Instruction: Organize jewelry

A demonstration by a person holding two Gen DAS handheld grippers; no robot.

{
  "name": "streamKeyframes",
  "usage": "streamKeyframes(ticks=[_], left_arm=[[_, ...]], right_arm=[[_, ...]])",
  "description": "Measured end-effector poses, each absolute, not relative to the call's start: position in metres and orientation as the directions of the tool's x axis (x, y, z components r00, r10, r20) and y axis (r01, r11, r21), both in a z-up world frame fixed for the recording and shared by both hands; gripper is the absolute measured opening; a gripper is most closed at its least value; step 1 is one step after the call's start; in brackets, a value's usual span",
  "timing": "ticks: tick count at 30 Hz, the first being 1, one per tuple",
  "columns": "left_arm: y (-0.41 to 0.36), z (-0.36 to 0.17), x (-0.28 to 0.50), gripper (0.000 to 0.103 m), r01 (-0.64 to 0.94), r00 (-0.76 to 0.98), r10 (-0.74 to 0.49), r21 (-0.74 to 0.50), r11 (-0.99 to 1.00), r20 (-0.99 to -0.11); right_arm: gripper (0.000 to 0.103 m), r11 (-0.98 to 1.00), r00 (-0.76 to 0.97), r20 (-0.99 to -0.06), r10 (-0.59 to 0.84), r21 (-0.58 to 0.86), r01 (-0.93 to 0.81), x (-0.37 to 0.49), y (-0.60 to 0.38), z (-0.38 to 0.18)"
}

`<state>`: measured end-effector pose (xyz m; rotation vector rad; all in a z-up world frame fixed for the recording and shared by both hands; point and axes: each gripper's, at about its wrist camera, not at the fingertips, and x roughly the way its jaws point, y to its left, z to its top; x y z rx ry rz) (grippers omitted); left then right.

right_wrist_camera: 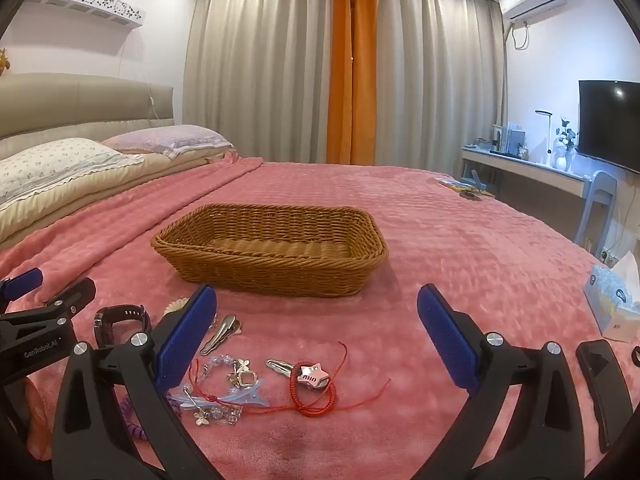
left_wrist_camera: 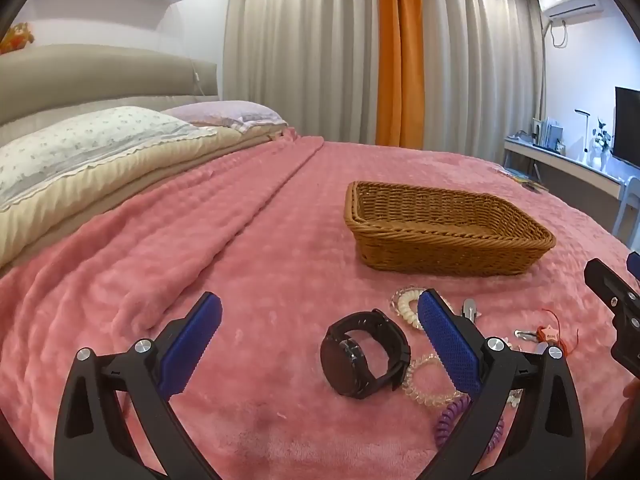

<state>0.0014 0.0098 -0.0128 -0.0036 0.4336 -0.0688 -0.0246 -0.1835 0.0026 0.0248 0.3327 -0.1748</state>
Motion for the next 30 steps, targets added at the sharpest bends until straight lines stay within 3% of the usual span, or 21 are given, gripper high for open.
streamKeyframes(ticks=[30], left_arm=[[0.0087, -0.0145, 0.0002, 0.096, 0.065, 0.902, -0.068, -0.020, 0.998, -0.427]], right_arm=[[0.095, 0.985, 0.931, -0.328, -0.163, -0.004, 0.171, -0.0257, -0.1811, 0.0022]])
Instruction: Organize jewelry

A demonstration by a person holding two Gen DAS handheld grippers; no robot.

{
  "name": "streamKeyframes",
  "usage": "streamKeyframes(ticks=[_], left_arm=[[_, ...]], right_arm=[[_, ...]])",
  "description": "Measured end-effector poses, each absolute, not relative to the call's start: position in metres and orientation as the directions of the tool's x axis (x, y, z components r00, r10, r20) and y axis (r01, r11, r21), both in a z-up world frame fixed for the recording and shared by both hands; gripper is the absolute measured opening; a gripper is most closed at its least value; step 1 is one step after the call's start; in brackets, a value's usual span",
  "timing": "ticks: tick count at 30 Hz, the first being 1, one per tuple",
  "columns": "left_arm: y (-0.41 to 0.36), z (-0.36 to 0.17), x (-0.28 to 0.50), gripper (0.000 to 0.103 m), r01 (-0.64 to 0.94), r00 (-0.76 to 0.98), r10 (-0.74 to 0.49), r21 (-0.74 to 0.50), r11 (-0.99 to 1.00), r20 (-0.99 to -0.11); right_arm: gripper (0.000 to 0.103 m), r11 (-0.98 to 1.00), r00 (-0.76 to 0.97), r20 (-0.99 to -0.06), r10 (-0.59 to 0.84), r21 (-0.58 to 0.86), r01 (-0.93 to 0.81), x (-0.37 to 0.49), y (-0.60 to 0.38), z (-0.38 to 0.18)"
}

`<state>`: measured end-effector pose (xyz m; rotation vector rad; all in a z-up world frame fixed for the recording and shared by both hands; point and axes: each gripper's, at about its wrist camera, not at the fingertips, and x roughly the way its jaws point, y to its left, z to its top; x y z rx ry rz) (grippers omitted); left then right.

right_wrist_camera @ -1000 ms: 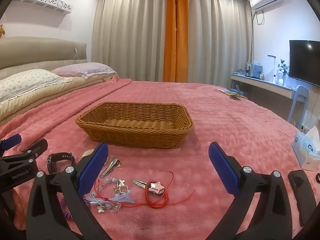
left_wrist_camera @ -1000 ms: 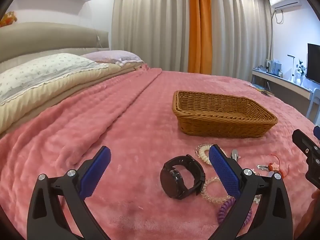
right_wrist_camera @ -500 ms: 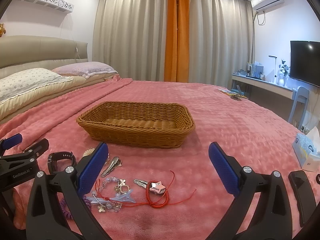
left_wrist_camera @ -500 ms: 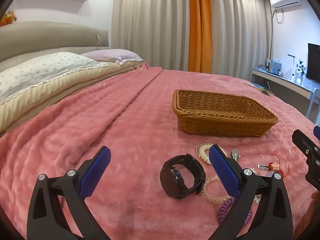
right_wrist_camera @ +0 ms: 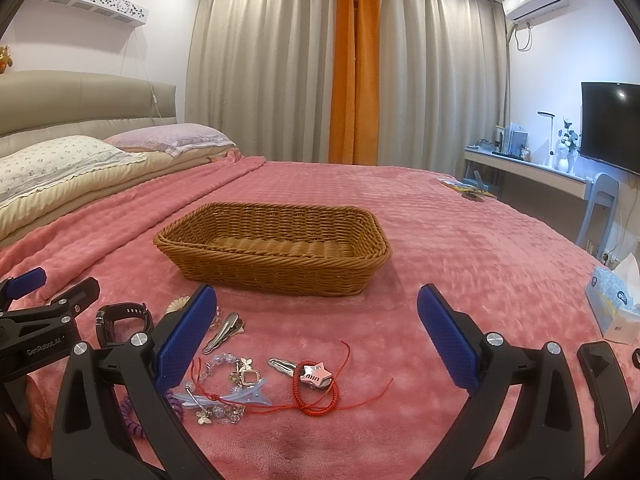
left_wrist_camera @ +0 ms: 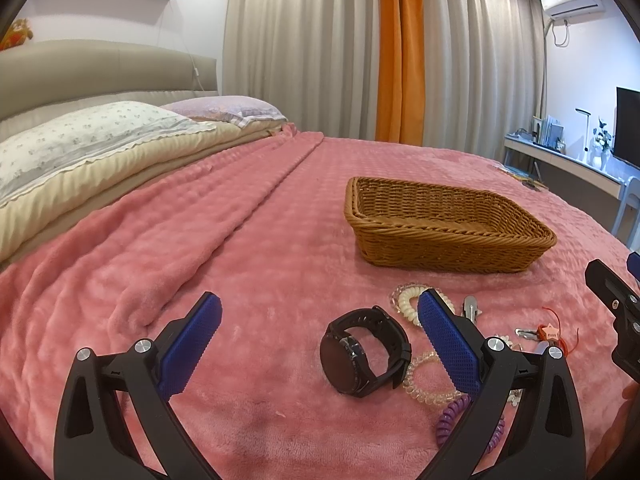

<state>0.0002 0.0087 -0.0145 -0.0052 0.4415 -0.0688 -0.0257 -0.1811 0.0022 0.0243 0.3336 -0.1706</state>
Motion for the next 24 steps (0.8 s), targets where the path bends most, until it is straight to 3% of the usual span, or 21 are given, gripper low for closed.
streamKeyframes(ticks=[24], left_arm=[[0.0097, -0.0133, 0.0013, 0.096, 0.065, 0.901, -0.068, -0.021, 0.998, -0.429]], right_arm=[[0.095, 0.986, 0.933, -0.320, -0.161, -0.014, 0.166, -0.0259, -0.1815, 0.0010]])
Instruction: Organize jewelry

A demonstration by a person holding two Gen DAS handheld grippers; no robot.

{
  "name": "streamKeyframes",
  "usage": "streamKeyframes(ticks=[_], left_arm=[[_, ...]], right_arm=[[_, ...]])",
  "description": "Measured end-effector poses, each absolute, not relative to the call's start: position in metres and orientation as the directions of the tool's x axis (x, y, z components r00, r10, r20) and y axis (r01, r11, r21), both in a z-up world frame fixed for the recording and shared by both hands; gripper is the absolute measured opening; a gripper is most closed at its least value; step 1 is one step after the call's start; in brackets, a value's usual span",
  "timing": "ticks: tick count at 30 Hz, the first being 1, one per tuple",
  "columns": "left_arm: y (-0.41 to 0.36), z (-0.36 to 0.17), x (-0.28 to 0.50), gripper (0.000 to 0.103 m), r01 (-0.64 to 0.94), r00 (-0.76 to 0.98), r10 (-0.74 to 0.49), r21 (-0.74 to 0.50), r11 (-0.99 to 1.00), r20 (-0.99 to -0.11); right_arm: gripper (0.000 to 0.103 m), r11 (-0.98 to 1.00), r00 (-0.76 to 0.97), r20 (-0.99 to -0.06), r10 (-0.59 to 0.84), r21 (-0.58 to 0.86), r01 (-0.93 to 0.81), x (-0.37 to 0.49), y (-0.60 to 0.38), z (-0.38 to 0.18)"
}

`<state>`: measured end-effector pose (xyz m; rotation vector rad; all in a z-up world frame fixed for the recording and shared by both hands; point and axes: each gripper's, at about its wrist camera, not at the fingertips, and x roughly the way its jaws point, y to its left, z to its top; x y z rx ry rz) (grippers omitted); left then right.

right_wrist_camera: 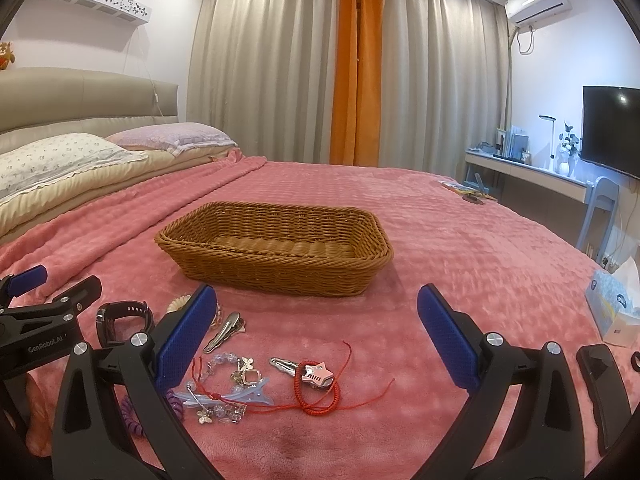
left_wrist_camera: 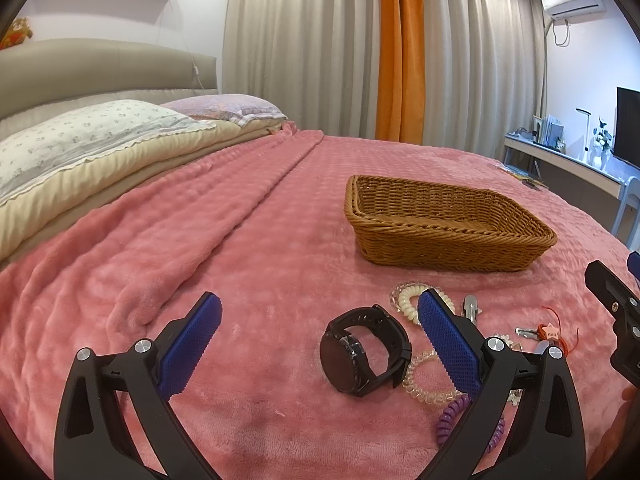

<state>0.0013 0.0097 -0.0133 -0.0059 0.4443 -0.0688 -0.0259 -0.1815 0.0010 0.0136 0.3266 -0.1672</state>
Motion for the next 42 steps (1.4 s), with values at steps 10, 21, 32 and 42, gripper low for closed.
streamKeyframes(ticks=[10, 21, 32, 42], left_arm=[[0.010, -0.012, 0.002, 0.096, 0.066, 0.900, -0.069, -0.022, 0.998, -0.431], [0.011, -0.011, 0.004, 0.096, 0.066, 0.899, -0.069, -0.023, 0.998, -0.432], [0.018, -0.014, 0.004, 0.096, 0.094, 0.874, -0.125, -0.088, 0.992, -0.470], [-0.001, -0.017, -0.027, 0.089, 0.281, 0.727, -0.297, -0.128, 0.951, -0.619]], right_arm=[[0.095, 0.986, 0.941, -0.300, -0.157, 0.000, 0.164, -0.029, -0.182, 0.002], [0.095, 0.986, 0.947, -0.281, -0.153, 0.026, 0.167, -0.031, -0.183, 0.002], [0.095, 0.976, 0.901, -0.390, -0.192, 0.025, 0.218, -0.018, -0.201, 0.000], [0.091, 0.978, 0.817, -0.554, -0.159, 0.022, 0.206, -0.017, -0.255, -0.001]])
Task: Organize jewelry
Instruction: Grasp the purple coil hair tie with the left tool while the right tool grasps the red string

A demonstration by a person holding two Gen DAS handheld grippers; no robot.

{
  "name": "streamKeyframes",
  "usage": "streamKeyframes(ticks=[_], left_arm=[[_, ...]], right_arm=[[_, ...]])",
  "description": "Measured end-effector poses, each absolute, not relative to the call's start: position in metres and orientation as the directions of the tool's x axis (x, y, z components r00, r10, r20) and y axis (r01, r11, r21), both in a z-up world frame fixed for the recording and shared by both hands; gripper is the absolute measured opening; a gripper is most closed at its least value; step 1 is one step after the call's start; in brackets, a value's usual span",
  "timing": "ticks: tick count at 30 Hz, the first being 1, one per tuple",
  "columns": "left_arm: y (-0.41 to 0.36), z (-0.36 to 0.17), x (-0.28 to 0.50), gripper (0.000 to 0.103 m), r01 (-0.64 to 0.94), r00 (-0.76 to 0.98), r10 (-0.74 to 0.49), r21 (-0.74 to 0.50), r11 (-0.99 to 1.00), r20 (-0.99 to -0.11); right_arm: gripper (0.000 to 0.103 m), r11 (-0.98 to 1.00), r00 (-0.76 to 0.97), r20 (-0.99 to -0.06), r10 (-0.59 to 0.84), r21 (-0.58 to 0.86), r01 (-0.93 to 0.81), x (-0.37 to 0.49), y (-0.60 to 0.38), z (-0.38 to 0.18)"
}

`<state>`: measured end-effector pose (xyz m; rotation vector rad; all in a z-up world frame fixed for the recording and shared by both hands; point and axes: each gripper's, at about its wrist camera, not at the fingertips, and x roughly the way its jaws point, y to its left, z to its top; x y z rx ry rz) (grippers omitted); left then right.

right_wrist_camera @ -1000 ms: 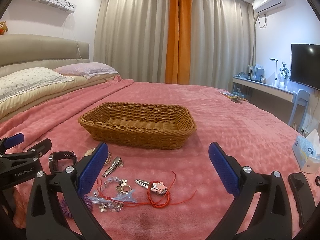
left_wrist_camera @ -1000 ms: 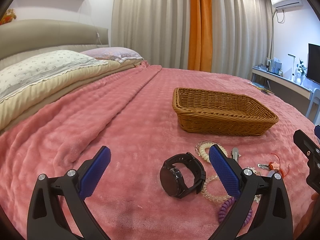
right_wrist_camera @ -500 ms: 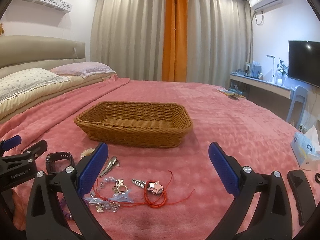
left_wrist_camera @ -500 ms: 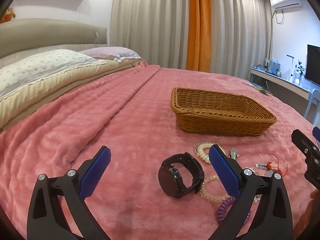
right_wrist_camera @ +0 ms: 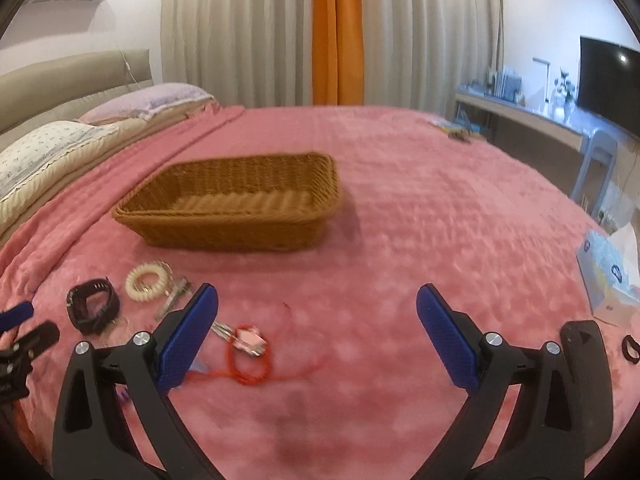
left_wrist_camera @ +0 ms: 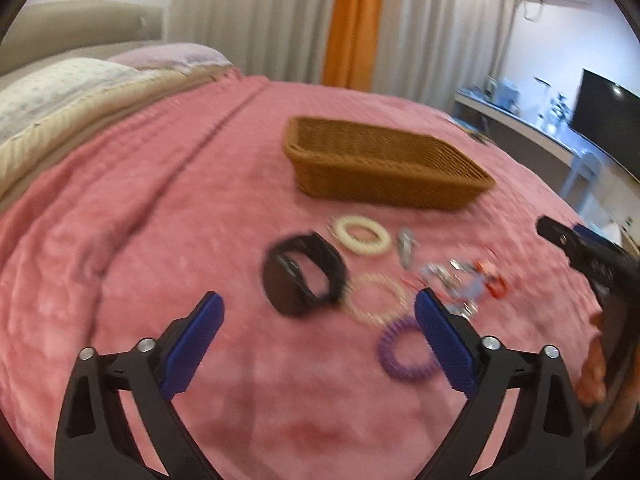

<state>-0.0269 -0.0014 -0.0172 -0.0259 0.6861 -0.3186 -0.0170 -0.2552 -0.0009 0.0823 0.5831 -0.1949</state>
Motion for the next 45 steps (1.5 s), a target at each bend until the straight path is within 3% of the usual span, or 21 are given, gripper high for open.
streamKeyframes(ticks=[4, 7, 9, 11, 14, 22, 26, 32, 33, 34, 45], left_arm=[[-0.007, -0.016, -0.032, 0.078, 0.331, 0.669, -0.359, -0.172, 0.928, -0.651], [-0.010, -0.023, -0.025, 0.069, 0.347, 0.621, -0.376, -0.190, 0.919, -0.687], [-0.013, -0.031, -0.019, 0.046, 0.353, 0.583, -0.388, -0.207, 0.912, -0.714], [-0.014, -0.037, -0.011, 0.043, 0.349, 0.553, -0.389, -0.219, 0.911, -0.736], [-0.016, -0.044, -0.005, 0.034, 0.347, 0.533, -0.389, -0.225, 0.910, -0.751], [-0.021, -0.049, 0.002, 0.033, 0.345, 0.521, -0.395, -0.236, 0.908, -0.757], [-0.024, -0.049, 0.000, 0.032, 0.358, 0.529, -0.388, -0.216, 0.909, -0.755], [-0.024, -0.050, 0.002, 0.032, 0.359, 0.524, -0.392, -0.221, 0.907, -0.756], [-0.024, -0.050, 0.002, 0.033, 0.359, 0.524, -0.392, -0.221, 0.907, -0.756], [-0.024, -0.050, 0.002, 0.033, 0.359, 0.524, -0.392, -0.221, 0.907, -0.756], [-0.024, -0.050, -0.001, 0.033, 0.368, 0.534, -0.398, -0.219, 0.904, -0.746]], right_arm=[[0.079, 0.984, 0.776, -0.619, -0.116, 0.034, 0.174, -0.022, -0.266, -0.006], [0.064, 0.991, 0.740, -0.671, -0.056, 0.050, 0.121, -0.020, -0.260, -0.016], [0.051, 0.995, 0.715, -0.699, -0.024, 0.055, 0.087, -0.017, -0.254, -0.025], [0.041, 0.997, 0.699, -0.714, -0.018, 0.041, 0.067, -0.014, -0.248, -0.030], [0.036, 0.999, 0.688, -0.726, 0.011, 0.038, 0.025, -0.012, -0.240, -0.034], [0.028, 0.996, 0.668, -0.740, 0.077, 0.028, -0.083, -0.002, -0.210, -0.034], [0.017, 0.995, 0.639, -0.765, 0.080, 0.021, -0.099, 0.009, -0.199, -0.044], [0.016, 0.996, 0.595, -0.801, 0.073, 0.026, -0.086, 0.023, -0.198, -0.055], [0.008, 0.995, 0.598, -0.798, 0.074, 0.023, -0.093, 0.021, -0.197, -0.054], [0.006, 0.995, 0.603, -0.794, 0.075, 0.020, -0.096, 0.019, -0.197, -0.054], [0.005, 0.998, 0.691, -0.721, 0.059, 0.049, -0.034, -0.022, -0.230, -0.022]])
